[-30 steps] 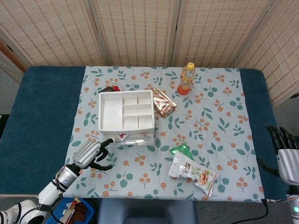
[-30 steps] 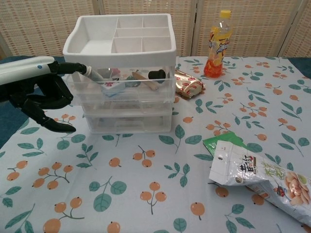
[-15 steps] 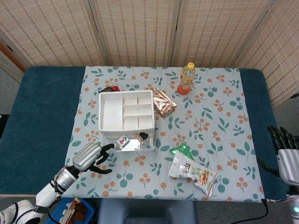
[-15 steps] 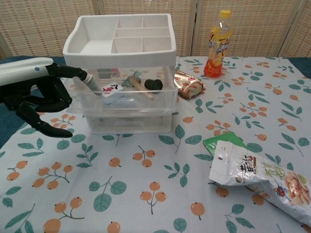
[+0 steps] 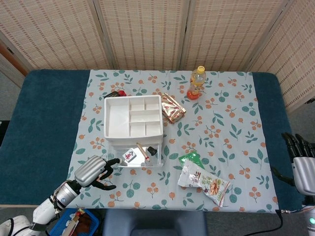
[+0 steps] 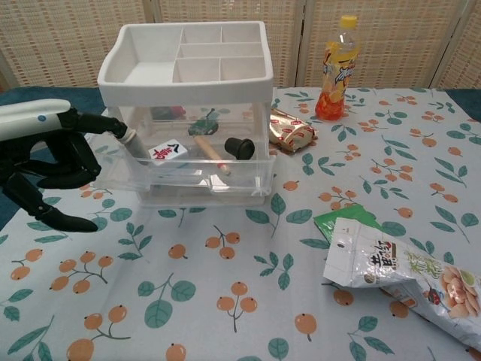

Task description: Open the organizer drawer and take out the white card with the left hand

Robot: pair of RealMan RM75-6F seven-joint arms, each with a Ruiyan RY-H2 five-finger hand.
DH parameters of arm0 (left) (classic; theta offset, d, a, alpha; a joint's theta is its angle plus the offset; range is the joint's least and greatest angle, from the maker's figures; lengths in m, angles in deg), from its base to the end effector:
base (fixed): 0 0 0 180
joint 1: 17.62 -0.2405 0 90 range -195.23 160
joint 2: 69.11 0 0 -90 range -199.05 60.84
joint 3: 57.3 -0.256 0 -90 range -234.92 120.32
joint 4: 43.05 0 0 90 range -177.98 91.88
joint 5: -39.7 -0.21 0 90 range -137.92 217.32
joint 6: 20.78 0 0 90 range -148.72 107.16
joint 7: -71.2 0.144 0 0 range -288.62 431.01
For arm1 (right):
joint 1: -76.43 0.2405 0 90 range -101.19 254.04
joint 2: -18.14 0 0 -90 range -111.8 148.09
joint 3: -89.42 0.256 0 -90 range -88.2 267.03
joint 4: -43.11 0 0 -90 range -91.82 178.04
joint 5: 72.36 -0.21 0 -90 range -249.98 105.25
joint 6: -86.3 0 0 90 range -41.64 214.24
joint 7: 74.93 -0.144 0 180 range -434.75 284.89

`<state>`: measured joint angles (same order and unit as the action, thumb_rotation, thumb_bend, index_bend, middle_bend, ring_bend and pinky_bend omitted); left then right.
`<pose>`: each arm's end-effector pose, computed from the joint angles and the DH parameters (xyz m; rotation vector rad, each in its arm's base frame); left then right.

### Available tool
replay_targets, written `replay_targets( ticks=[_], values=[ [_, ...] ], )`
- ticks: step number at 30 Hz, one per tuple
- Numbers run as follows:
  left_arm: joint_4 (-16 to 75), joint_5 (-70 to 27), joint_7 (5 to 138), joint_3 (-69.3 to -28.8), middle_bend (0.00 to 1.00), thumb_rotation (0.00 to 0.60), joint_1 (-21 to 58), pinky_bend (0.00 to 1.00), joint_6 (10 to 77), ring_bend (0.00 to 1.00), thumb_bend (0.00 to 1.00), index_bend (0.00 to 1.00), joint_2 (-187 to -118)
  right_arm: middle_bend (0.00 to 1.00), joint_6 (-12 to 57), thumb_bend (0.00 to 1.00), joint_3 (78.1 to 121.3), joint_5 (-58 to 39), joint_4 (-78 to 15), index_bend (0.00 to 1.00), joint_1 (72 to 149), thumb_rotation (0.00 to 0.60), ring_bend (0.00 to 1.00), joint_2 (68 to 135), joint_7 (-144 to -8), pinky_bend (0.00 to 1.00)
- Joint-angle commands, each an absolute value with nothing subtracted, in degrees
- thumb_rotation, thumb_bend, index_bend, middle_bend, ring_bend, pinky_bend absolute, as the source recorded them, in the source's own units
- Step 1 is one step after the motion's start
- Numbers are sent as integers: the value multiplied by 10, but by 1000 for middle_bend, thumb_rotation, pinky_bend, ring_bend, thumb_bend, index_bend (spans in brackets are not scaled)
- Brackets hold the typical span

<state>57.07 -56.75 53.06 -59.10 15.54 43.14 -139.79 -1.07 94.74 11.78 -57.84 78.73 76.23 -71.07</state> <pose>-0.1622 0.2494 0.0494 -2.0356 -1.2590 -1.3043 -0.2942 -0.1744 0.1908 1.3063 -0.8646 0.8970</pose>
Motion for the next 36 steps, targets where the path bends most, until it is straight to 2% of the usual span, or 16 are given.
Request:
replay_targets(
  ticks=[1, 5, 13, 19, 22, 28, 32, 36],
  values=[
    [573, -570, 533, -594, 899, 600, 155, 1000, 432, 999, 129, 318, -1396, 74, -10, 223, 948, 118, -579, 0, 788, 600, 0, 762, -711, 89],
    [574, -570, 532, -597, 899, 600, 155, 1000, 431, 999, 129, 302, -1395, 74, -13, 223, 951, 118, -579, 0, 788, 600, 0, 760, -711, 89],
    [584, -572, 545, -606, 898, 600, 152, 1000, 431, 1000, 129, 97, -1383, 74, -21, 223, 957, 121, -583, 0, 789, 600, 0, 751, -709, 89],
    [602, -581, 563, -617, 896, 600, 142, 1000, 444, 997, 129, 70, -1356, 74, -27, 223, 964, 119, -583, 0, 790, 600, 0, 743, -712, 89],
    [603, -594, 572, -611, 895, 600, 142, 1000, 459, 996, 128, 95, -1339, 74, -29, 223, 966, 121, -583, 0, 791, 600, 0, 739, -713, 89],
    [573, -655, 573, -589, 895, 600, 174, 1000, 479, 949, 129, 228, -1306, 74, -32, 223, 966, 130, -585, 0, 792, 600, 0, 736, -713, 89],
    [533, -677, 600, -560, 895, 600, 195, 1000, 498, 941, 134, 324, -1312, 74, -34, 224, 965, 132, -585, 0, 792, 600, 0, 736, -715, 89],
    [493, -700, 632, -537, 897, 600, 221, 1000, 503, 941, 135, 354, -1325, 74, -38, 223, 964, 135, -587, 0, 790, 600, 0, 735, -715, 89]
  ],
)
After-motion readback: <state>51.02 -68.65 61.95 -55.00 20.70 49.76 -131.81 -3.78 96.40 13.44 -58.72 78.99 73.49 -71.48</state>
